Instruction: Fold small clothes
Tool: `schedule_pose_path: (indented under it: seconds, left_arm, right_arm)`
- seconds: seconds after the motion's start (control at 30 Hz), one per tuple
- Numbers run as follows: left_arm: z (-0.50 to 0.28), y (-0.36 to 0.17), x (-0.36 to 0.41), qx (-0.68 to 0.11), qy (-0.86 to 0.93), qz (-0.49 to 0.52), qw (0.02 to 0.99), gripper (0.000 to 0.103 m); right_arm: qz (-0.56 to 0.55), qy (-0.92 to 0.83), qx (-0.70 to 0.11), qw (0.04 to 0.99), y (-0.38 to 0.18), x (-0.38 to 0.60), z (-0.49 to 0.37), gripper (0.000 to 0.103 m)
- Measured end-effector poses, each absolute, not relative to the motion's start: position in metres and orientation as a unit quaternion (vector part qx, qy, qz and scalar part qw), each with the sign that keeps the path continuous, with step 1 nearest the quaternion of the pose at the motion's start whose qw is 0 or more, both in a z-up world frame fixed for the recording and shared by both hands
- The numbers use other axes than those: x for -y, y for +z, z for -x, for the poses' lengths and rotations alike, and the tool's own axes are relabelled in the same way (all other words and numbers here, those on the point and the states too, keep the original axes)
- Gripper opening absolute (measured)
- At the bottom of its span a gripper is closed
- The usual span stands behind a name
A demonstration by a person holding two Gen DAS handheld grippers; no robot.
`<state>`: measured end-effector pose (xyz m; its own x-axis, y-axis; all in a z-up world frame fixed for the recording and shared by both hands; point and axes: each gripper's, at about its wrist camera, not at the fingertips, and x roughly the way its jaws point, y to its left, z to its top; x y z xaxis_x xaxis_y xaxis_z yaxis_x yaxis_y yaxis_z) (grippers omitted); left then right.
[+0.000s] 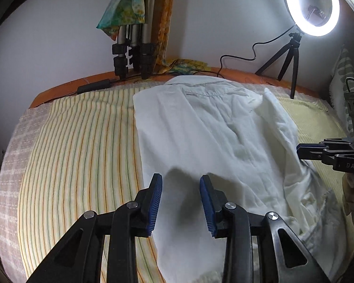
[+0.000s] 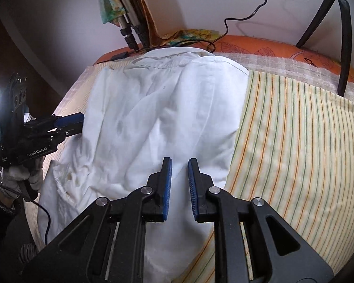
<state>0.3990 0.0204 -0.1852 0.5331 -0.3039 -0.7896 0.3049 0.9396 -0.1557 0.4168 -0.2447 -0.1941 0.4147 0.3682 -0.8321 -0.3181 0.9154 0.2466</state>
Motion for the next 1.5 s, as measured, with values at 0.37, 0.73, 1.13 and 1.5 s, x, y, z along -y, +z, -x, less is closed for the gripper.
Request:
schedule_pose_path:
  seconds: [0.37, 0.73, 1.13, 1.5]
  left_arm:
    - [-0.466, -0.188, -0.039, -0.43, -0.121, 0.009, 0.895, 0.056]
    - [-0.496, -0.202, -0.029, -0.442, -0.134, 0.005, 0.887, 0.064]
    - [-0.494, -0.186, -0.042, -0.428, -0.151, 0.096, 0.886, 0.0]
    - [-0.446, -0.128, -0.059, -0.388, -0.157, 0.113, 0.901, 0.0]
  right_arm:
    - [-0.046, 0.142, -0.471, 0.87, -0.188, 0.271, -0.481, 0.046]
    - [-0.085, 0.166, -0.471, 0.862, -0.198, 0.277, -0.502, 0.056]
    - [-0.138, 0.173, -0.442, 0.87, -0.183, 0.285, -0.5, 0.003]
    - [-0.118, 0.19, -0.398, 0.89, -0.114, 0.278, -0.46, 0.003]
